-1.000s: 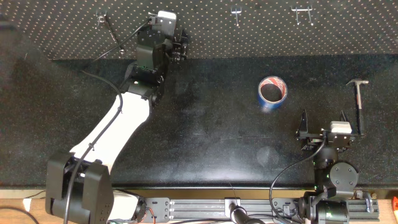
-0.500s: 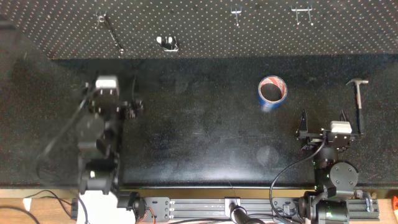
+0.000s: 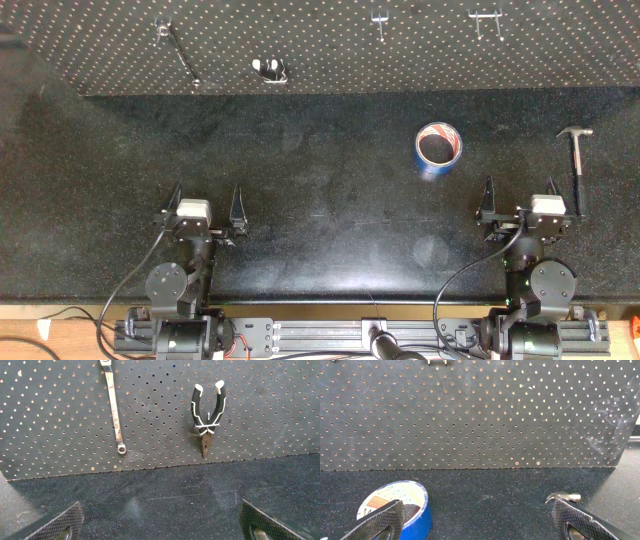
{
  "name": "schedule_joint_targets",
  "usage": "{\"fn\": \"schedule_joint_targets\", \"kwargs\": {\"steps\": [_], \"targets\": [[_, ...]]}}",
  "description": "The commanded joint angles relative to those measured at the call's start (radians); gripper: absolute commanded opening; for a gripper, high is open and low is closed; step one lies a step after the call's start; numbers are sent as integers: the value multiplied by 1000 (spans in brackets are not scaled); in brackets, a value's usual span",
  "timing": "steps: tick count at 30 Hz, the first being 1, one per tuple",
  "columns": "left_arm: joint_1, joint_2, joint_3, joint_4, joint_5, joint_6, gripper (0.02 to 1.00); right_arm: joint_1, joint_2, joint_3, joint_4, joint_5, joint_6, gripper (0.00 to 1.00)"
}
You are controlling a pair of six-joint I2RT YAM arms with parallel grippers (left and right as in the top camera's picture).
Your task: Place Tools Onto Pegboard
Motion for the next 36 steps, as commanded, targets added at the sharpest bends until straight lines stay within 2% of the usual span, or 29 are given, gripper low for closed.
{"fn": "schedule_joint_targets", "kwargs": {"steps": [1,10,11,12,13,16,18,19,21,23,27,32,36], "targets": [[-3,-16,-2,-9,-15,5,996,6,-7,-4,-5,5,15,961],[-3,-15,-2,-9,-14,5,996,6,-7,-4,-5,5,15,961],[-3,-15,-2,-8,-15,5,996,6,-7,-4,-5,15,10,961],[-3,-15,-2,-9,-15,5,996,5,-7,-4,6,115,0,961],[-3,-15,-2,-8,-14,5,996,5,-7,-4,5,114,0,961],[-3,-15,-2,-8,-14,5,998,6,27,53,-21,63,178,961],[-3,-15,-2,-8,-14,5,996,48,293,310,-147,23,246,961],[-3,-15,-2,-9,-14,5,996,90,505,533,-317,23,263,961],[-3,-15,-2,-9,-14,5,996,198,818,842,-560,24,257,961],[-3,-15,-2,-9,-14,5,996,307,1093,1023,-687,24,257,961],[-3,-15,-2,-8,-14,5,996,447,1423,1088,-679,24,258,961],[-3,-15,-2,-8,-14,5,996,448,1567,1088,-576,27,269,963],[-3,-15,-2,-8,-14,5,996,436,1636,1088,-470,28,405,1000]]}}
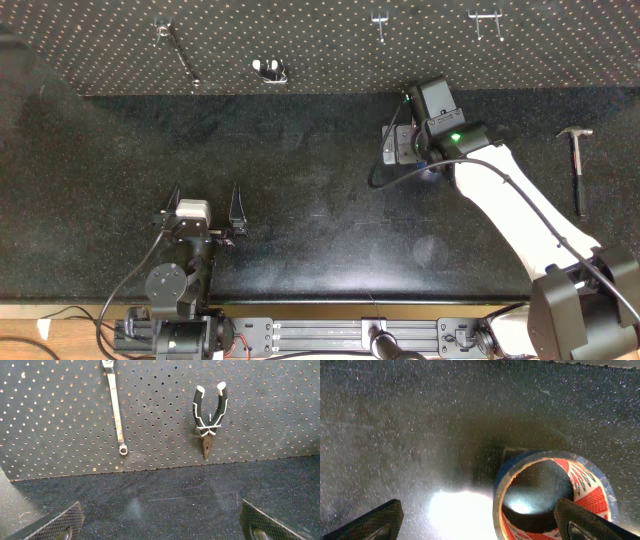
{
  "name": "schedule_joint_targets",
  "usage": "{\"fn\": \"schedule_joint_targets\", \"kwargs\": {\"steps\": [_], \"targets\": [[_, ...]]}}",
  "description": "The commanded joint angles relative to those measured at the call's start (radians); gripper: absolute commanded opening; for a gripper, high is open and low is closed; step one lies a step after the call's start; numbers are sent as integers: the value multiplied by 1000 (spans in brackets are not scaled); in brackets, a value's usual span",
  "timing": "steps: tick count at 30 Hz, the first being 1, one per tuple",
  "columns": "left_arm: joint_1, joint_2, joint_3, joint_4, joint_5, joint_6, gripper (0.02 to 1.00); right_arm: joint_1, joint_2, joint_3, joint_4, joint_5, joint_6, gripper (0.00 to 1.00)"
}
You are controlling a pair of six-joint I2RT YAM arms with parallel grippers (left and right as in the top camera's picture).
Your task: Place Tools Onto Pegboard
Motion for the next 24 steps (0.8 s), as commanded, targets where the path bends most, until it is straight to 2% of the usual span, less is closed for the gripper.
{"fn": "schedule_joint_targets", "kwargs": {"steps": [1,3,6,9,11,14,17,18,19,20,22,24], "targets": [[-3,-7,-2,-7,-7,5,996,-11,70,17,41,10,152,1000],[-3,-7,-2,-7,-7,5,996,-17,126,17,41,20,229,1000],[-3,-7,-2,-7,-7,5,996,-17,159,17,40,31,230,1000],[-3,-7,-2,-7,-7,5,996,-17,164,17,40,51,176,382],[-3,-7,-2,-8,-8,5,996,-17,164,17,40,51,150,82],[-3,-7,-2,-7,-7,5,996,-16,130,17,40,50,121,75],[-3,-7,-2,-7,-7,5,996,7,-142,17,95,51,120,75],[-3,-7,-2,-7,-7,5,996,44,-246,17,169,51,76,75],[-3,-7,-2,-7,-7,5,996,104,-333,17,261,58,-22,75],[-3,-7,-2,-7,-7,5,996,137,-361,17,292,94,-36,75],[-3,-7,-2,-8,-7,5,996,217,-370,17,330,251,-37,75],[-3,-7,-2,-8,-7,5,996,230,-316,17,394,272,-70,75]]}}
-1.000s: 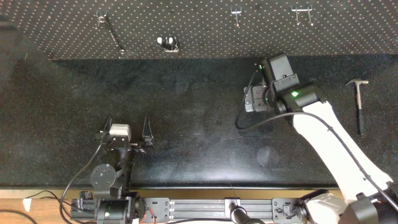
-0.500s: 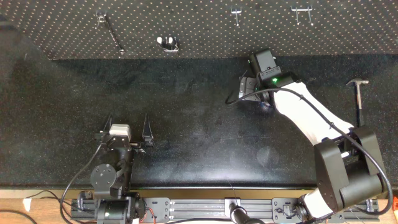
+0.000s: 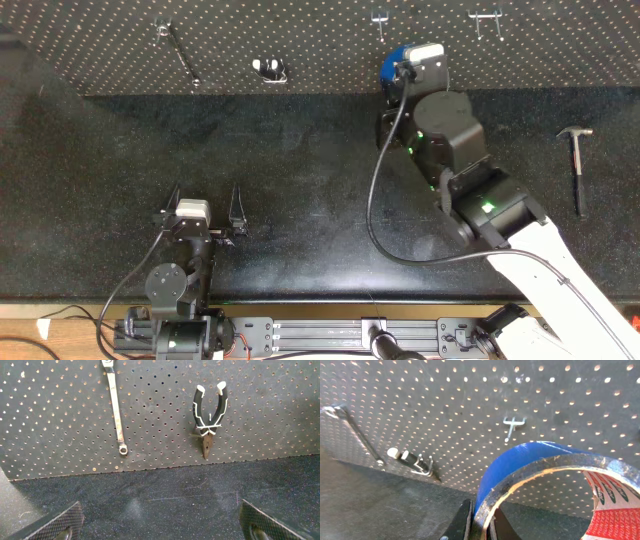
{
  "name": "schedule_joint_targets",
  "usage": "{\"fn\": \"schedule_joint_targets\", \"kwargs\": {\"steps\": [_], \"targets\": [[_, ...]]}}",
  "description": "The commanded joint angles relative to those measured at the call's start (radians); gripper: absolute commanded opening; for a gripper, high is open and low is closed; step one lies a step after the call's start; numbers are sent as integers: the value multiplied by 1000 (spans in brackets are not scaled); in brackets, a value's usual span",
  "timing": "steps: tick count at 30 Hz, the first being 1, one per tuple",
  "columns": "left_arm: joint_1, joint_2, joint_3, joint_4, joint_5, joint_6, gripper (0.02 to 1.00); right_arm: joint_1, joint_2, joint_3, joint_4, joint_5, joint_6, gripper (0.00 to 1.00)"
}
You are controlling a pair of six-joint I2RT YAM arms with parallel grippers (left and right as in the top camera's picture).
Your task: Place Tools Onto Pegboard
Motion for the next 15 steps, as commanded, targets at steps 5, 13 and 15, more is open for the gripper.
{"fn": "schedule_joint_targets", "kwargs": {"steps": [5,13,15], "targets": [[-3,-8,-2,-7,-7,5,996,30,239,3,322,113,-186,75],[-3,-8,-2,-7,-7,5,996,6,408,3,548,132,-281,77],[-3,-8,-2,-7,-7,5,998,-10,435,3,575,132,-281,75]]}}
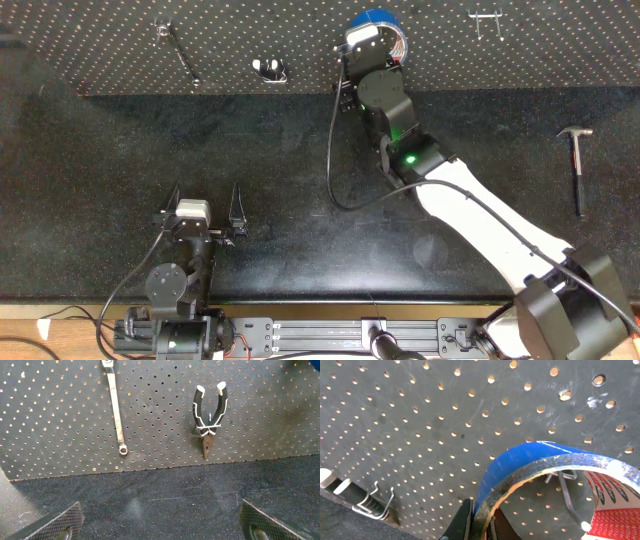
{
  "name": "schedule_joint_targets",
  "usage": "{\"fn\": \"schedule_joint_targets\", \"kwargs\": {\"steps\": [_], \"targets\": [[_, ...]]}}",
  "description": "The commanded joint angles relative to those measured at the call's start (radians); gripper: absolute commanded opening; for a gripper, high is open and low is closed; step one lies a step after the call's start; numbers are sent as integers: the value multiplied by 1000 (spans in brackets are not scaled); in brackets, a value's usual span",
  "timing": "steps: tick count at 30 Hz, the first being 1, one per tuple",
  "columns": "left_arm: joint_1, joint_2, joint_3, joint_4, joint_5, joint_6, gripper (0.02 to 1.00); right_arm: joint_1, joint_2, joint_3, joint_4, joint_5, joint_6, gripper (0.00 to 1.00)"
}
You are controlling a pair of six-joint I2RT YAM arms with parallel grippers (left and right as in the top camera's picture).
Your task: Place Tools Onto Pegboard
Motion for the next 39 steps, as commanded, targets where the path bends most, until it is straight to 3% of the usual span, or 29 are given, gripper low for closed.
{"fn": "schedule_joint_targets", "kwargs": {"steps": [1,8,13,15,17,21,23,24,25,26,28,30,34,36,38,39], "targets": [[-2,-8,-2,-7,-7,5,996,-33,47,11,42,19,-18,71],[-2,-8,-2,-7,-7,5,996,-48,104,11,124,19,-18,77],[-2,-8,-2,-7,-7,5,996,-47,92,11,123,-2,-18,292],[-2,-8,-2,-8,-7,5,996,-47,63,11,114,-71,-18,290],[-2,-8,-2,-7,-7,5,996,-47,34,11,16,-124,6,290],[-2,-8,-2,-8,-7,5,996,-47,-40,11,-133,-124,5,290],[-2,-8,-2,-8,-7,5,996,-47,-134,11,-334,-124,5,290],[-2,-8,-2,-7,-8,5,996,-48,-189,11,-481,-124,5,318],[-2,-8,-2,-8,-7,5,996,-50,-228,11,-591,-123,5,415],[-2,-8,-2,-7,-7,5,996,-68,-301,11,-754,-123,5,680],[-2,-8,-2,-7,-7,5,996,-105,-390,11,-898,-124,5,963],[-2,-8,-2,-7,-7,5,996,-172,-501,11,-1046,-123,5,996],[-2,-8,-2,-7,-8,5,996,-319,-621,11,-1154,-119,5,996],[-2,-8,-2,-7,-7,5,996,-325,-617,11,-1191,-114,-2,993],[-2,-8,-2,-7,-7,5,996,-330,-615,10,-1262,-77,-235,996],[-2,-8,-2,-8,-8,5,996,-396,-615,10,-1291,-65,-216,993]]}}
